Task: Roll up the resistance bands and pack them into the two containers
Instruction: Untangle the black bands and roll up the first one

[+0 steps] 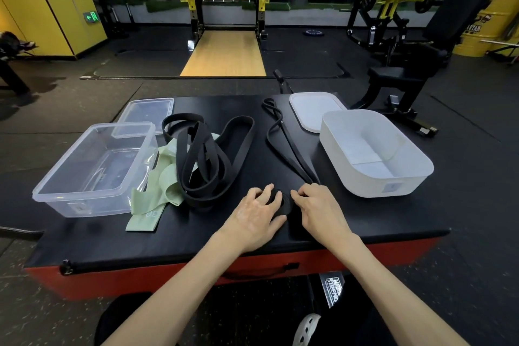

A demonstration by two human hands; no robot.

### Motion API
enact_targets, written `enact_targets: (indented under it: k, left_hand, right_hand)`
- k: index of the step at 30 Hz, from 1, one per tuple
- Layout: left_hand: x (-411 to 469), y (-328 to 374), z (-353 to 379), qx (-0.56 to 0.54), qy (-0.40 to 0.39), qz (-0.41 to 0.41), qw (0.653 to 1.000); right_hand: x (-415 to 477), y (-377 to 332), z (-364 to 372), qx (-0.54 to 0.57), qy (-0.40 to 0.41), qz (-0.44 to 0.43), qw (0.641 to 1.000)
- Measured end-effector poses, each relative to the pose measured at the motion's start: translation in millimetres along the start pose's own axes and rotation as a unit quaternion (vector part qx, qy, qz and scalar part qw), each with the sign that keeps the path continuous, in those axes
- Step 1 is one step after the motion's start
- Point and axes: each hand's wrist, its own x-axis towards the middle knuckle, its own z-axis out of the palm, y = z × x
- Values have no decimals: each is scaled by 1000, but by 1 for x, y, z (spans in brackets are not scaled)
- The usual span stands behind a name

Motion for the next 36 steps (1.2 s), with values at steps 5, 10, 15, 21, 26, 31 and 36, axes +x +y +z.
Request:
enact_targets:
  k: [5, 10, 15, 21, 26, 31, 36]
  left_hand:
    - [23, -17, -15, 4, -66, 83, 994]
    - [25, -21, -8, 23, -59, 98, 993]
    - [14, -10, 1, 13, 17, 61, 998]
    - [11, -2, 8, 12, 59, 13, 998]
    - [10, 6, 11, 39, 77, -18, 996]
    - [9, 5, 8, 25, 79, -33, 996]
    - [9, 2, 6, 18, 74, -45, 996]
  right_hand:
    - [1, 1, -2, 8, -11, -13, 1000]
    - [-5, 3, -3, 28, -14, 23, 999]
    - [-7, 3, -1, 21, -20, 36, 999]
    - [-5, 4, -4, 10, -12, 52, 999]
    - [-5, 4, -6, -31, -24, 67, 997]
    - [4, 6, -13, -10, -50, 47, 998]
    - [1, -3, -16, -18, -61, 24, 998]
